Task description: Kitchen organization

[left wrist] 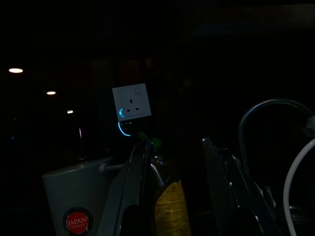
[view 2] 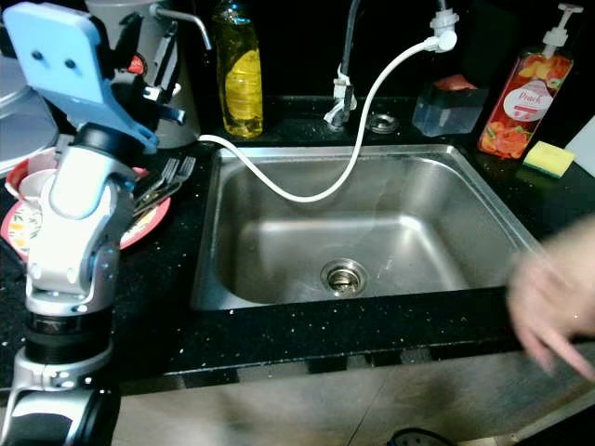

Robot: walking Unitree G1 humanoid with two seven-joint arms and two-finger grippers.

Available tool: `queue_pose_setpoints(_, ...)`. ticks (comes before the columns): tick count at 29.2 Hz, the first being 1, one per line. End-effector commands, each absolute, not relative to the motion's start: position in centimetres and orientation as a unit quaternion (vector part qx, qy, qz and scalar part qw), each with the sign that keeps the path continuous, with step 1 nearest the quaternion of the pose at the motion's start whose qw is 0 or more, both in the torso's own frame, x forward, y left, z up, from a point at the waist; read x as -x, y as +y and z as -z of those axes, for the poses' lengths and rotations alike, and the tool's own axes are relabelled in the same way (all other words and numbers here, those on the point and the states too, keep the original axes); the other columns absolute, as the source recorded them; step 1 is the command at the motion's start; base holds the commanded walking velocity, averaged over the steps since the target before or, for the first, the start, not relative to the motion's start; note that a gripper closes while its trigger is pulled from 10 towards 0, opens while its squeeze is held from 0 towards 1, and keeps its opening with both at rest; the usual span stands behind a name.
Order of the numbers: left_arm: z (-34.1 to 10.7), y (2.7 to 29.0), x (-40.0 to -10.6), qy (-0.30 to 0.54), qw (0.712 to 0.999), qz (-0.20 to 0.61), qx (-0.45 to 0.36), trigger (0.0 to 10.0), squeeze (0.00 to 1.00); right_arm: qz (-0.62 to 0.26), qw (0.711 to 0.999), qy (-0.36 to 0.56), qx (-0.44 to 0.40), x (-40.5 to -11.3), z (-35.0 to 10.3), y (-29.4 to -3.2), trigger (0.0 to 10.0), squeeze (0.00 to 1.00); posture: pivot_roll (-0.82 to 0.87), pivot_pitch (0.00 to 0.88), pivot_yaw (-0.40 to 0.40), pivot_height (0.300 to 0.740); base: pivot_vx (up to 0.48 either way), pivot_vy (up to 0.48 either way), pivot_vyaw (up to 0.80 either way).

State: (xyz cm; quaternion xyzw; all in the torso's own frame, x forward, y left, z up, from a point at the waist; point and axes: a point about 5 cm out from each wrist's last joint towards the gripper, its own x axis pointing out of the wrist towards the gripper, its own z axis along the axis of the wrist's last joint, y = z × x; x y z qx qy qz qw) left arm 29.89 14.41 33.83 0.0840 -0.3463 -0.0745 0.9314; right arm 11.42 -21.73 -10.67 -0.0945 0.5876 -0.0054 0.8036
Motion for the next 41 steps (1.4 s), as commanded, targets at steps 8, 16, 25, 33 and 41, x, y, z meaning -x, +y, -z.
queue_pose_setpoints(8, -33.6, 14.2, -30.1, -0.342, 0.933, 0.076, -0.084, 10.0, 0.00, 0.009, 0.803, 0.588, 0.097, -11.2, 10.7, -21.9, 10.0, 0.00, 0.21, 0.000, -0.035, 0.740, 0.000, 0.000, 0.00)
queue_pose_setpoints(16, -33.4, 14.2, -30.0, -0.339, 0.934, 0.075, -0.084, 10.0, 0.00, 0.018, 0.810, 0.578, 0.097, -11.6, 10.5, -22.2, 10.0, 0.00, 0.20, 0.000, -0.041, 0.740, 0.000, 0.000, 0.00)
queue_pose_setpoints(25, -33.4, 14.3, -29.9, -0.338, 0.934, 0.073, -0.088, 10.0, 0.00, 0.071, 0.813, 0.570, 0.092, -11.7, 10.3, -23.2, 10.0, 0.00, 0.21, 0.000, -0.041, 0.740, 0.000, 0.000, 0.00)
queue_pose_setpoints(33, -33.4, 14.3, -30.0, -0.338, 0.934, 0.075, -0.087, 10.0, 0.00, 0.373, 0.805, 0.438, -0.145, -14.0, 8.1, -27.5, 10.0, 0.00, 0.21, 0.000, -0.034, 0.740, 0.000, 0.000, 0.00)
queue_pose_setpoints(41, -33.3, 14.1, -30.0, -0.337, 0.934, 0.079, -0.086, 10.0, 0.00, 0.467, 0.793, 0.335, -0.203, -16.4, 5.6, -30.8, 10.0, 0.00, 0.20, 0.000, -0.032, 0.740, 0.000, 0.000, 0.00)
